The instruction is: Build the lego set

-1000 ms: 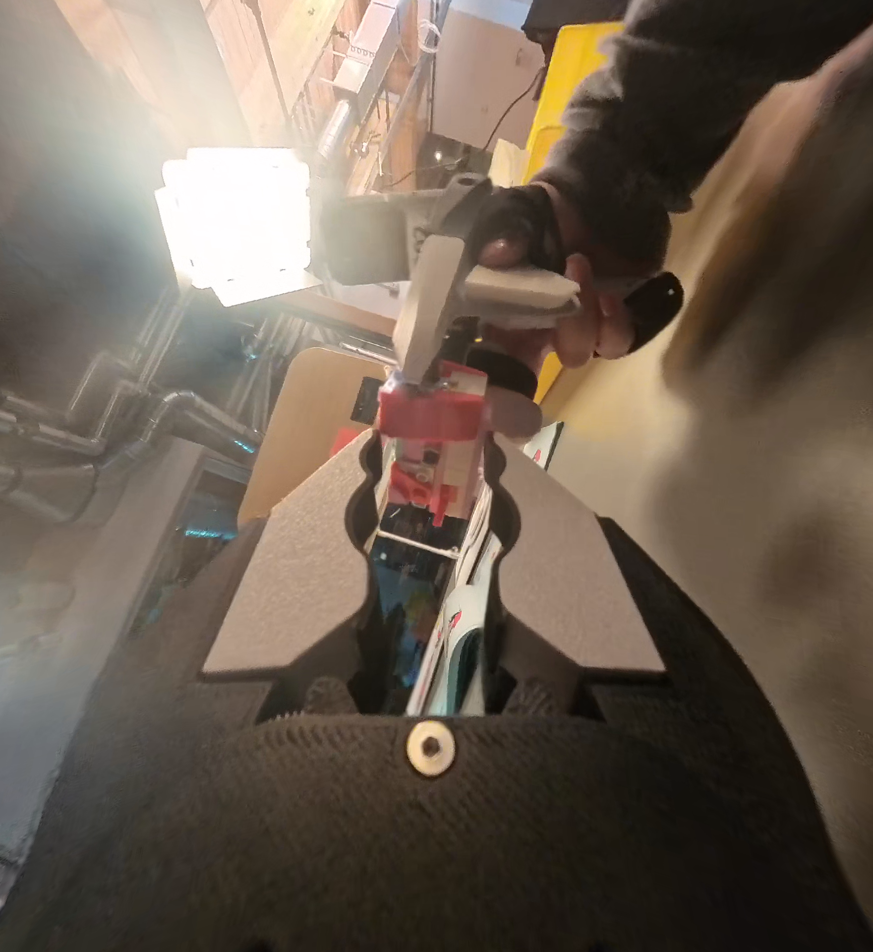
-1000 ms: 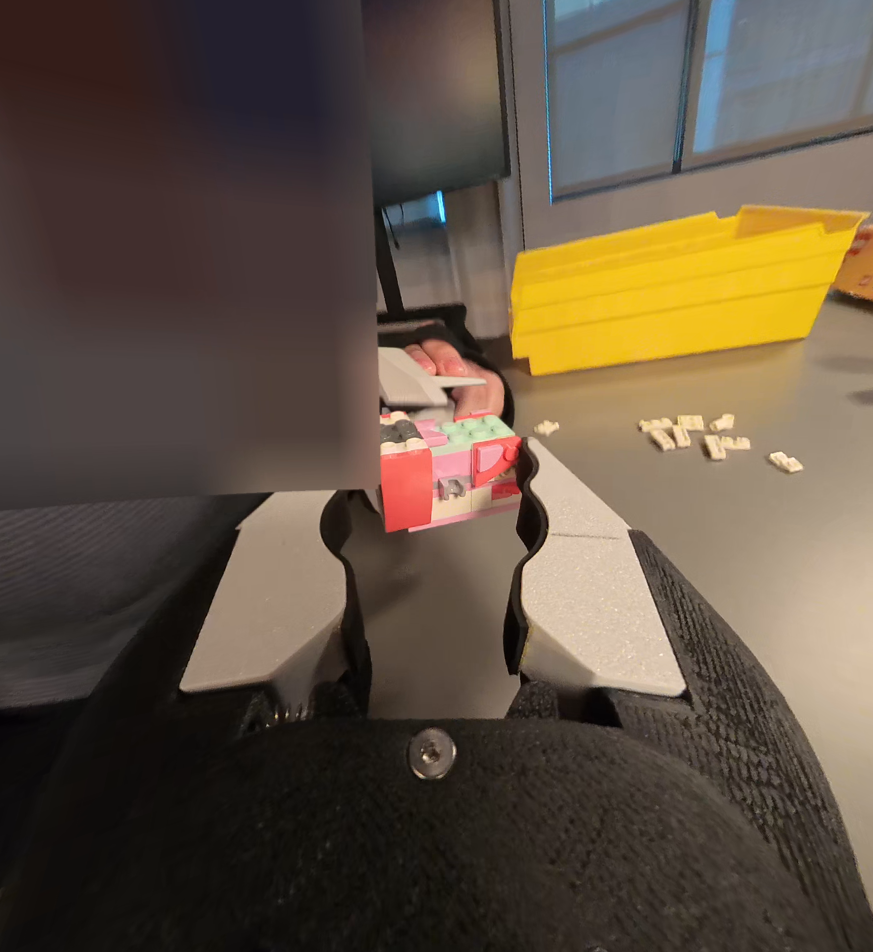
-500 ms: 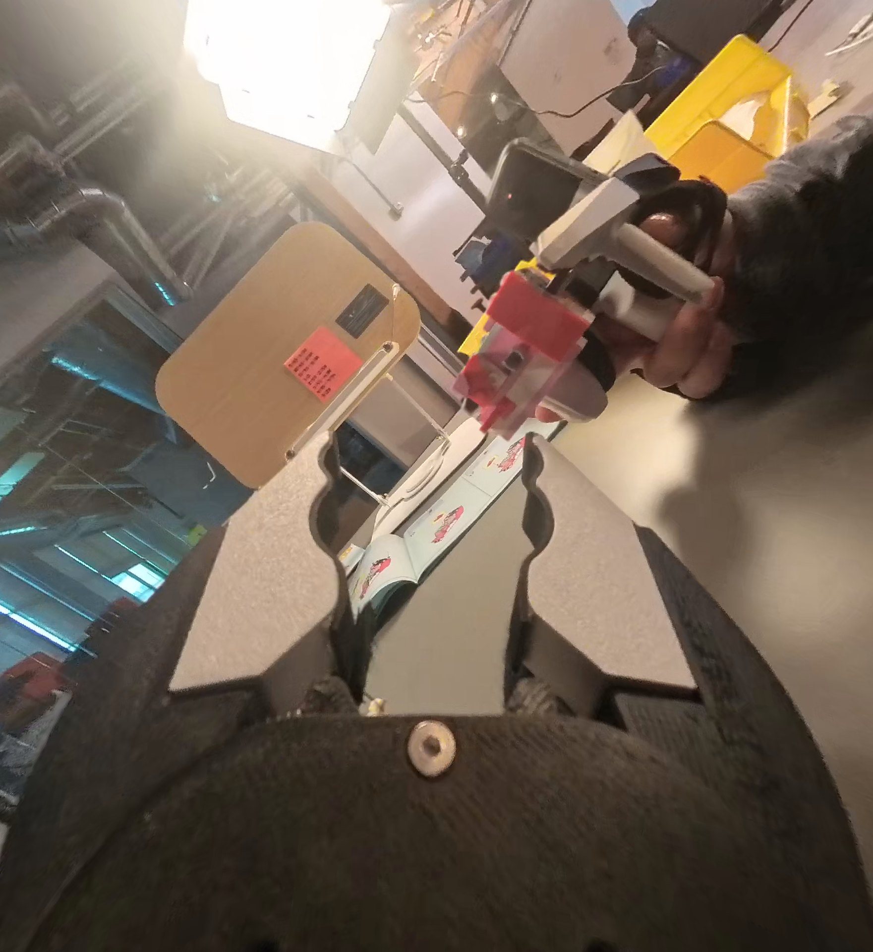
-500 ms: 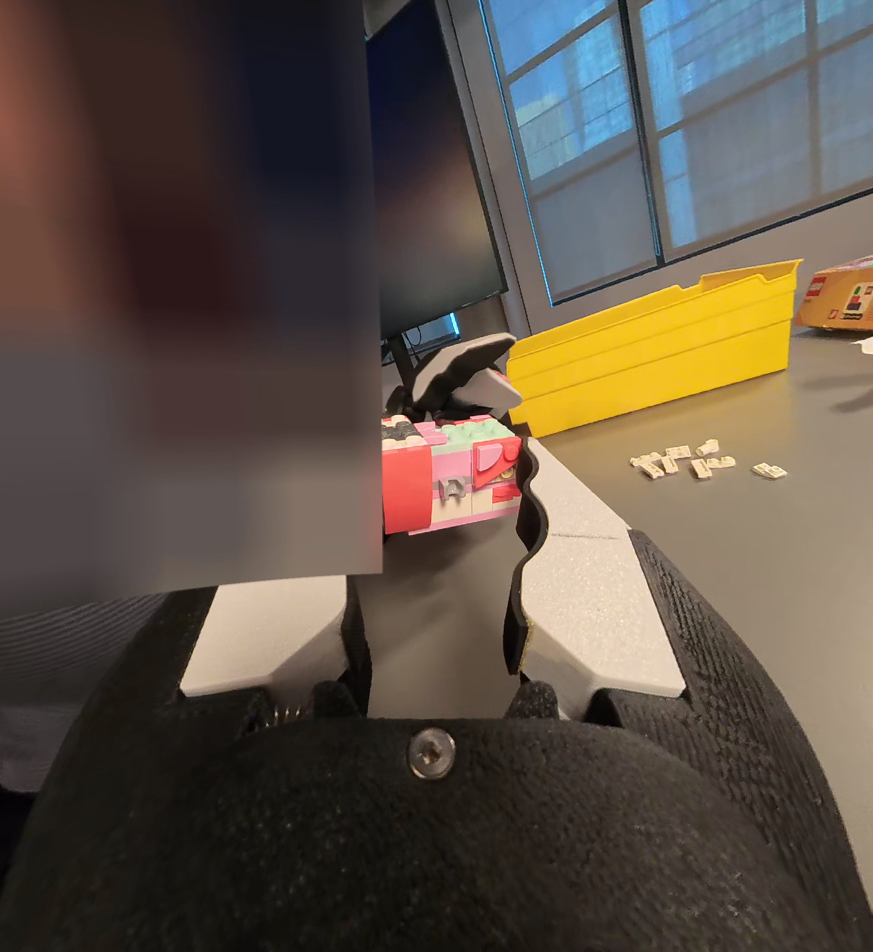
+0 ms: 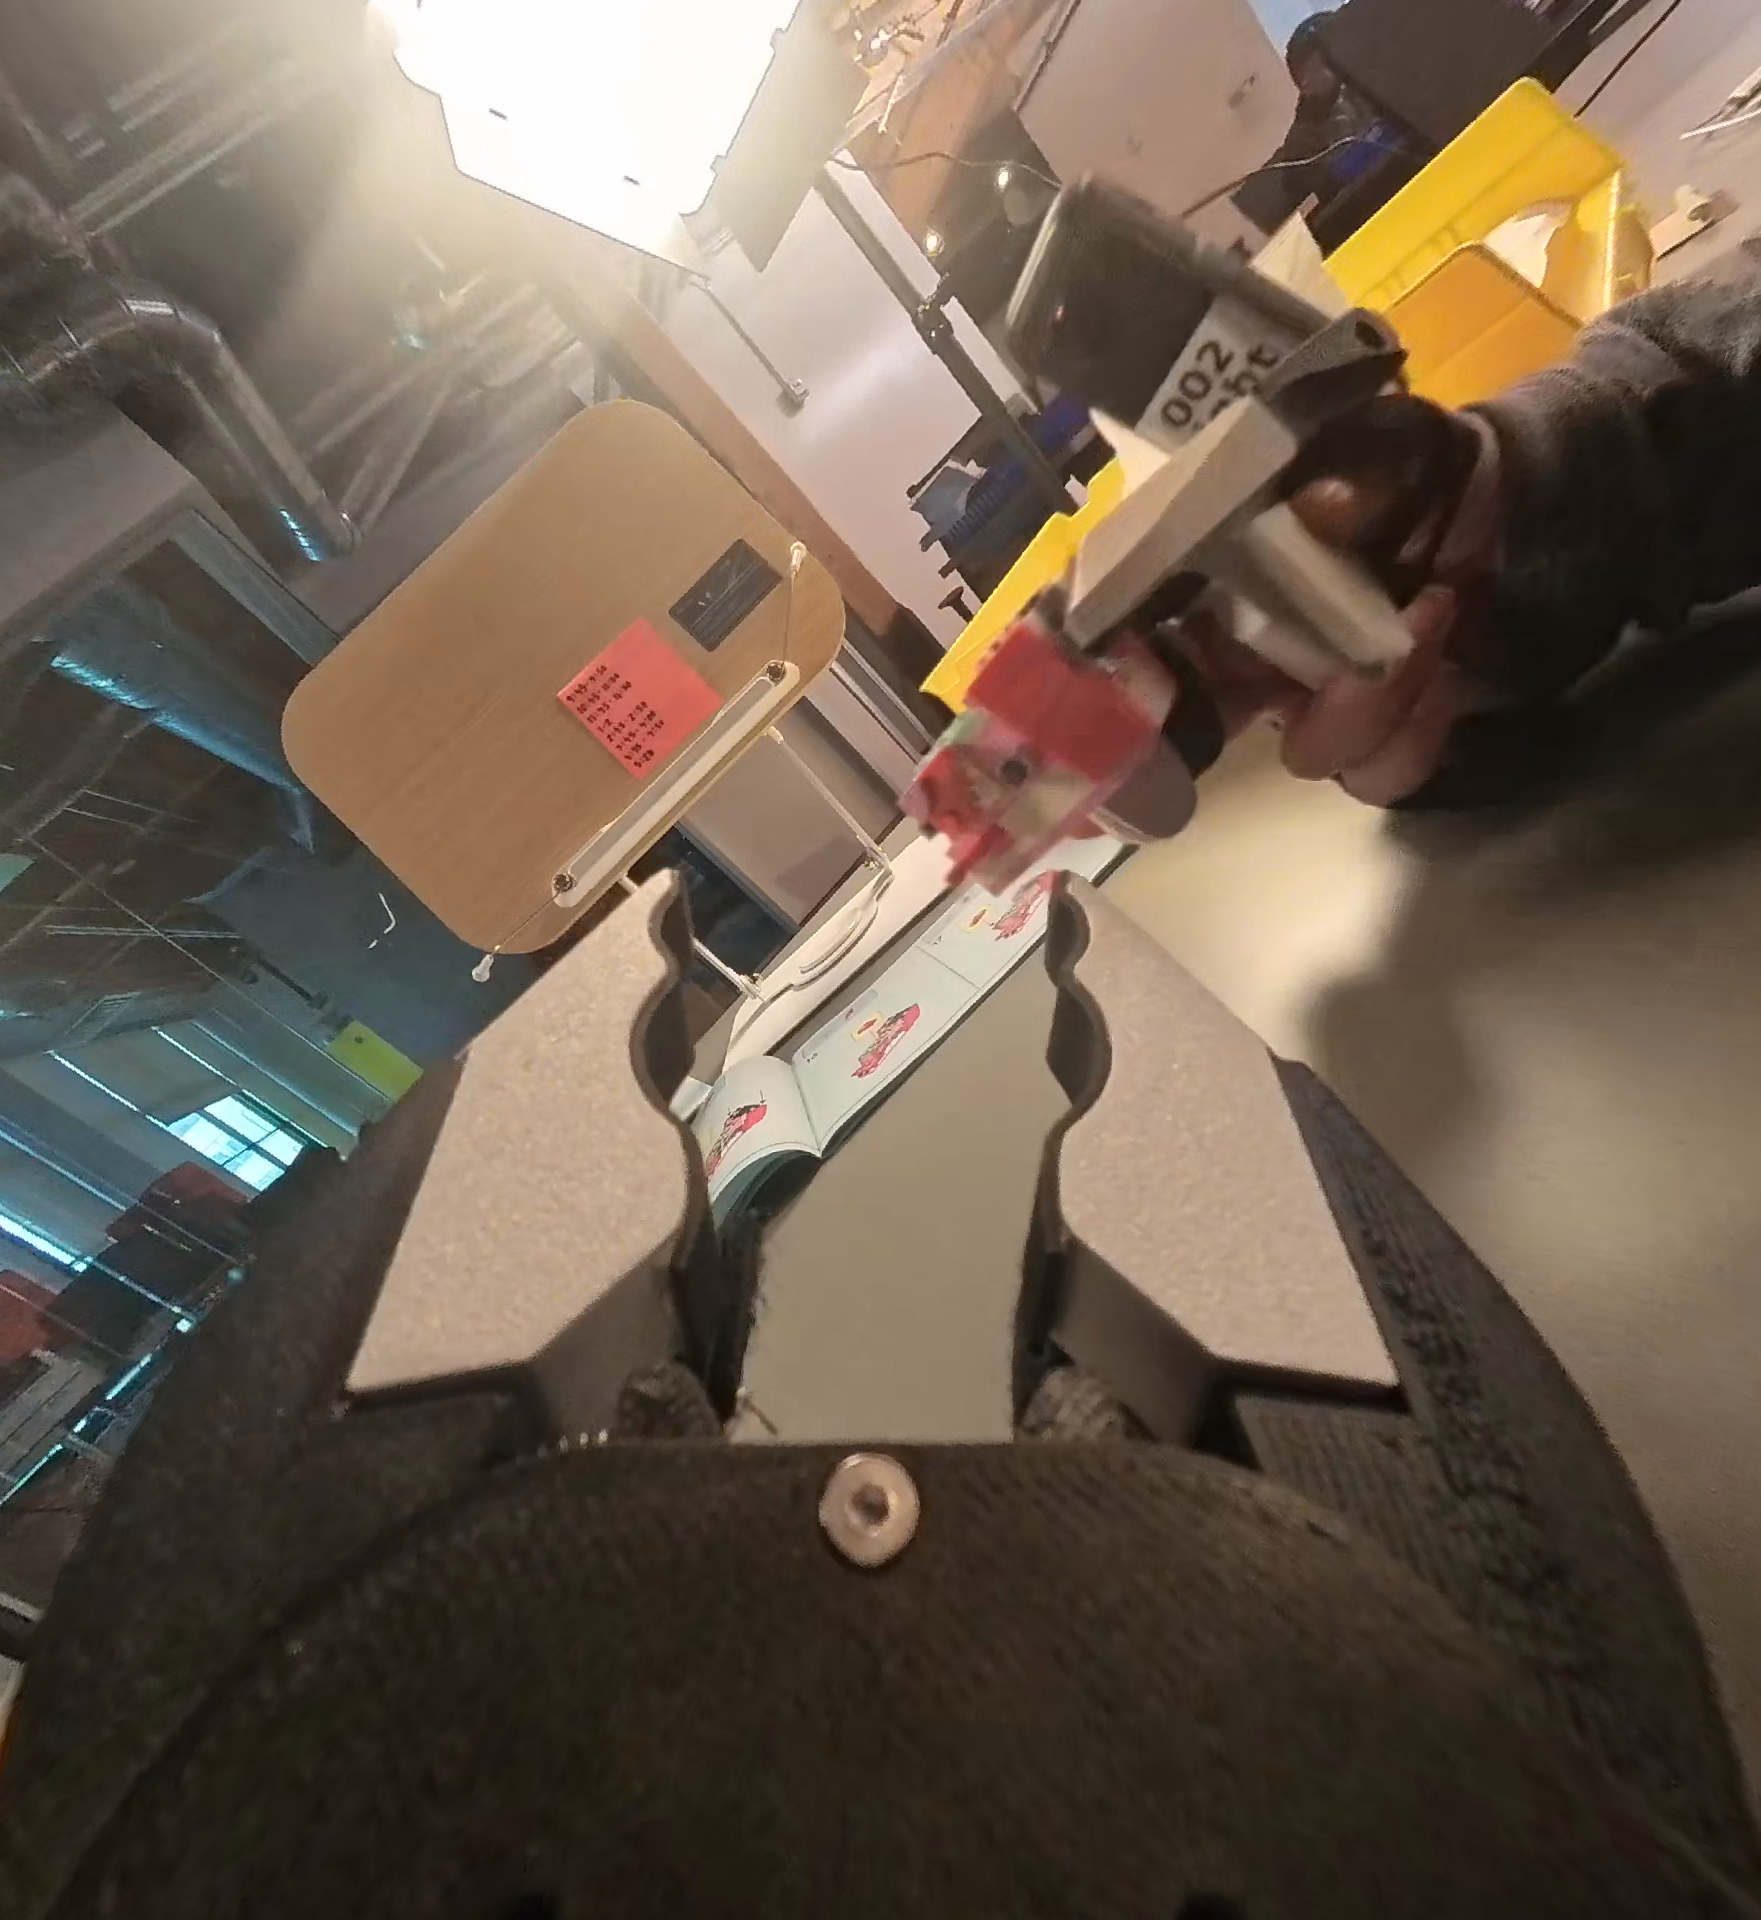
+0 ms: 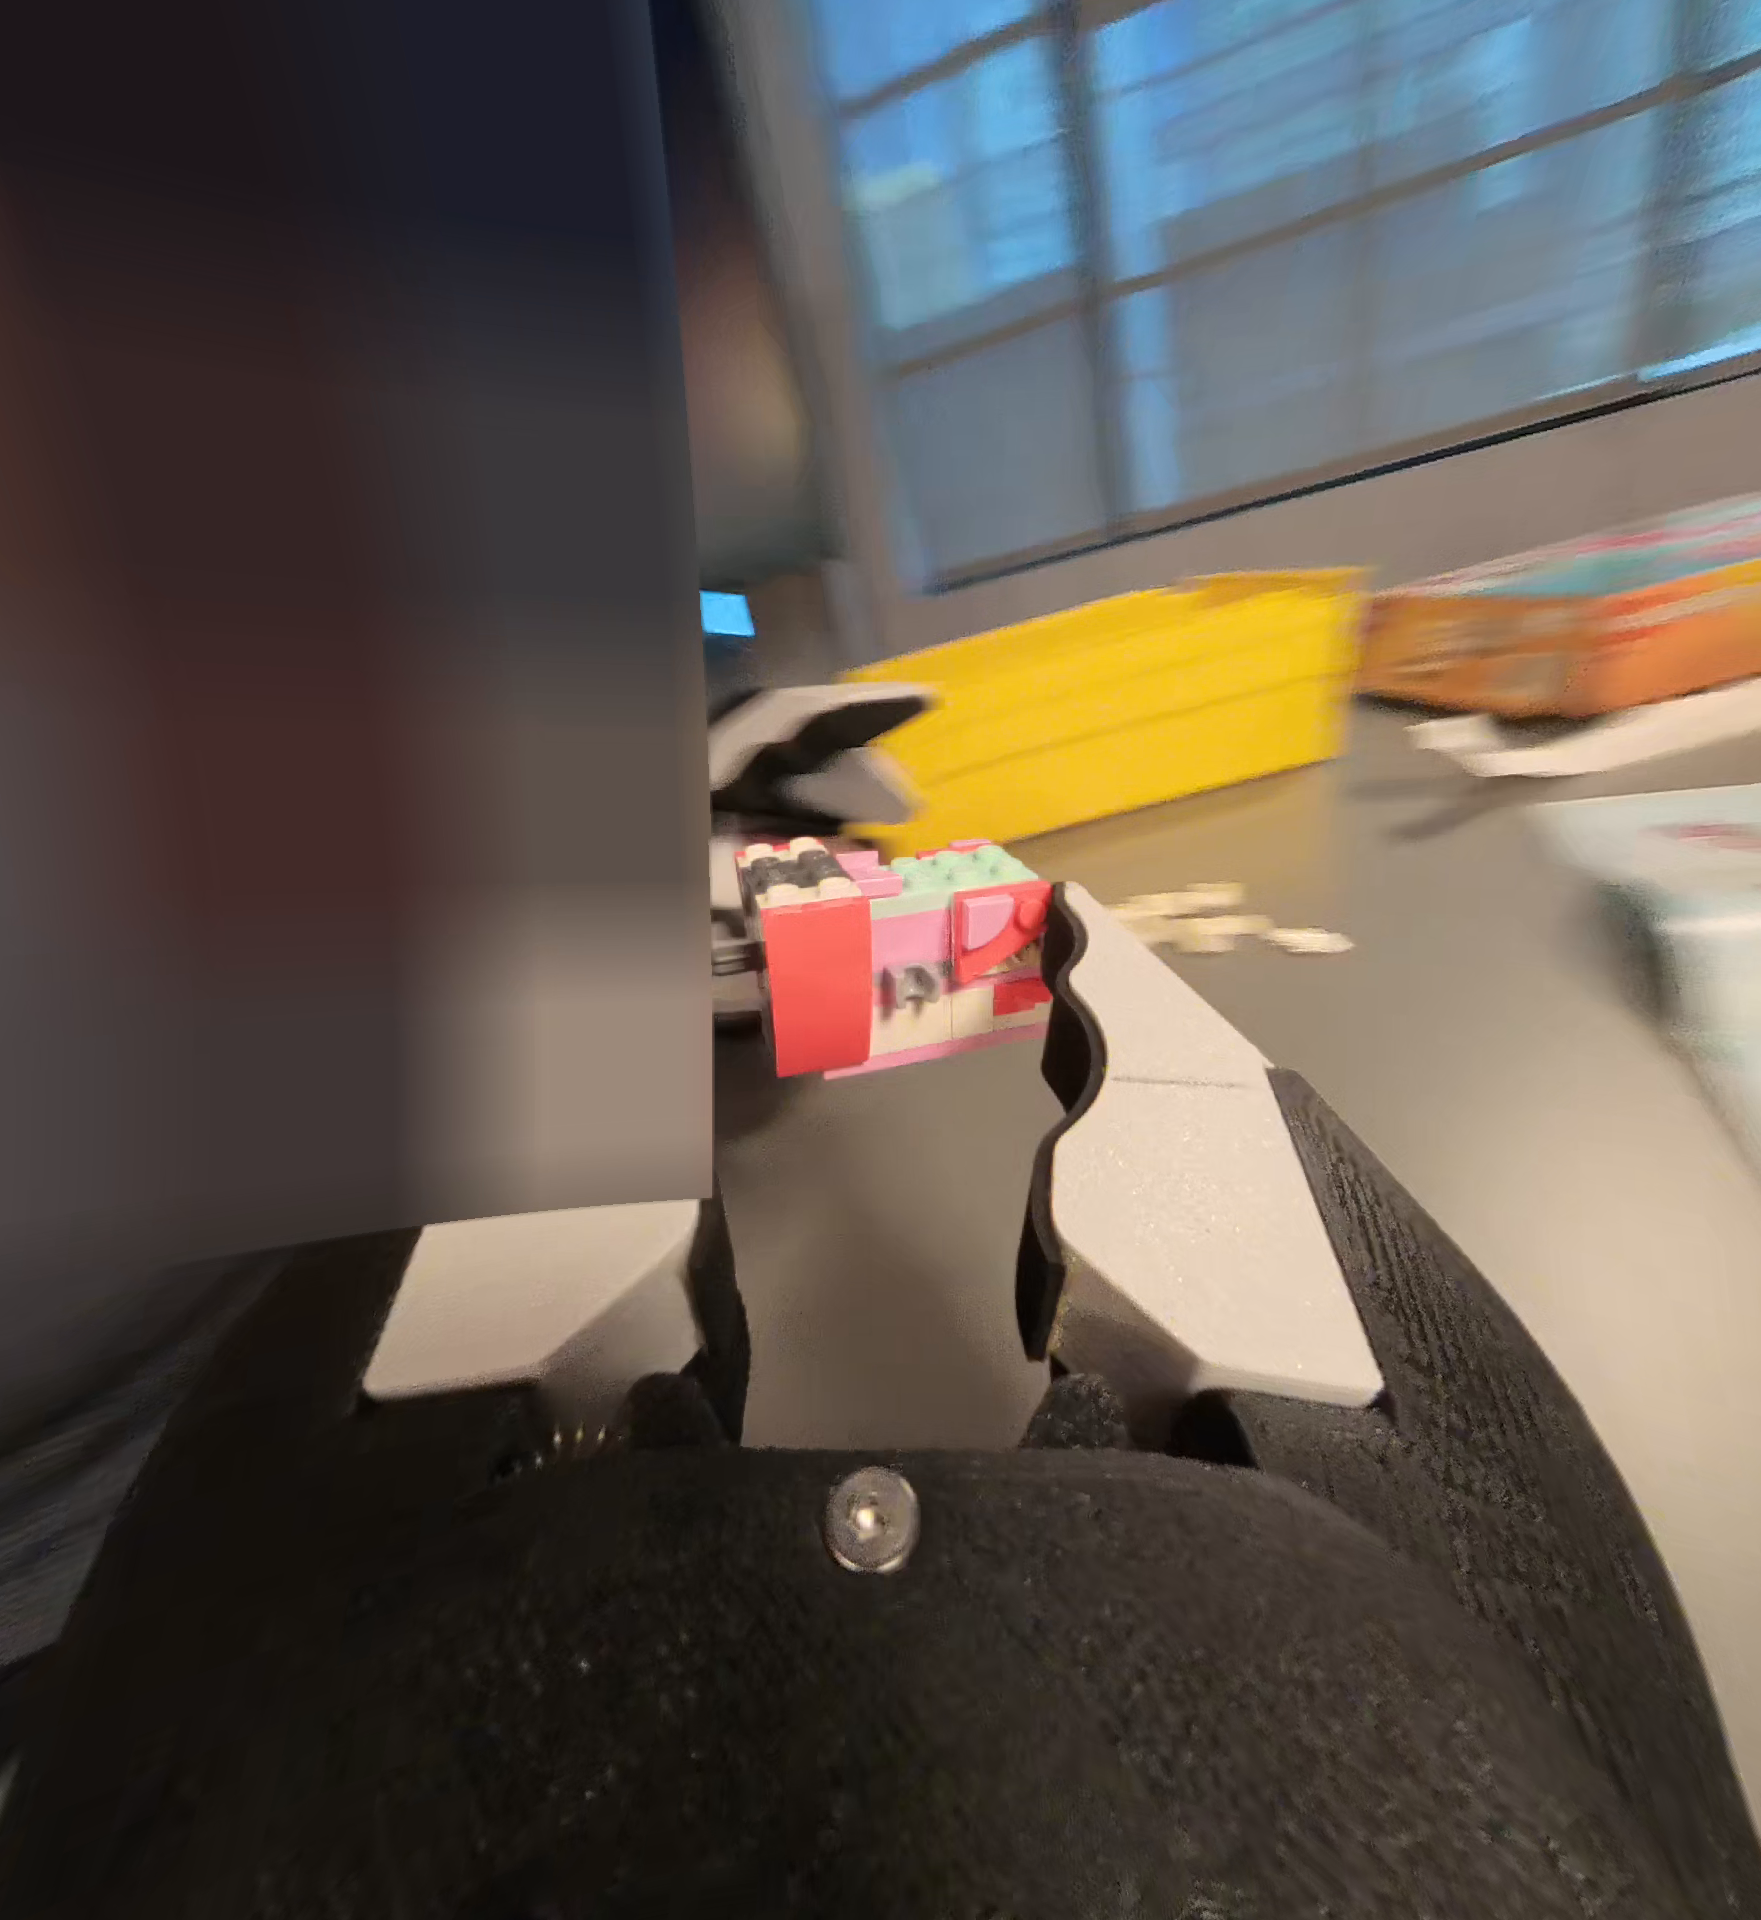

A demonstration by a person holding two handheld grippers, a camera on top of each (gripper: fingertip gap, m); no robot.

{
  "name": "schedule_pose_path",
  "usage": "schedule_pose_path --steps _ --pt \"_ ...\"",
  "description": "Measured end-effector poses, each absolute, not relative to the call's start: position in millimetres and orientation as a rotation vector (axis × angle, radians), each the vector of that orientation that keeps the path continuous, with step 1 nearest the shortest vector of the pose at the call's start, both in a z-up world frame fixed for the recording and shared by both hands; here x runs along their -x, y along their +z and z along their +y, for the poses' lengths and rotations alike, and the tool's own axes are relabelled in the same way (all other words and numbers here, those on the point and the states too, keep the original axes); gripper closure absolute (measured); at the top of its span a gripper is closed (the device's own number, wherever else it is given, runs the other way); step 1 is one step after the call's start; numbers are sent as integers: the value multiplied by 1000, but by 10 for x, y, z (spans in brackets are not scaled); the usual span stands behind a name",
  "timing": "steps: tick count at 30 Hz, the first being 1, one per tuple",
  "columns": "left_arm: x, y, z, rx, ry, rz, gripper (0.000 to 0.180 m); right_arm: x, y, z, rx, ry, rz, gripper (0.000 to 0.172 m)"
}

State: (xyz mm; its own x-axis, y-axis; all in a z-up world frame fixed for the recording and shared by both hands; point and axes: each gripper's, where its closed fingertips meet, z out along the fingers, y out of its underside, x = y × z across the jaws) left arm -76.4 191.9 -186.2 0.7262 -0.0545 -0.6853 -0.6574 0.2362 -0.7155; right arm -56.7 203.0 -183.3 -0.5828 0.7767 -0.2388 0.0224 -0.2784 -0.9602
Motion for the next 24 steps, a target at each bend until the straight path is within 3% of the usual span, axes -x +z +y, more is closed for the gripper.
schedule_pose_path --steps 1,11,24 --pt "787 -1872 1933 1297 461 664 113 631 -1855 2125 1030 1796 -1429 108" --pt "962 -2012 2059 1433 459 595 115 699 -2235 3191 1253 376 -1406 108" --pt "944 -2061 2071 1450 466 617 118 713 -2368 3209 1300 323 -1437 108"
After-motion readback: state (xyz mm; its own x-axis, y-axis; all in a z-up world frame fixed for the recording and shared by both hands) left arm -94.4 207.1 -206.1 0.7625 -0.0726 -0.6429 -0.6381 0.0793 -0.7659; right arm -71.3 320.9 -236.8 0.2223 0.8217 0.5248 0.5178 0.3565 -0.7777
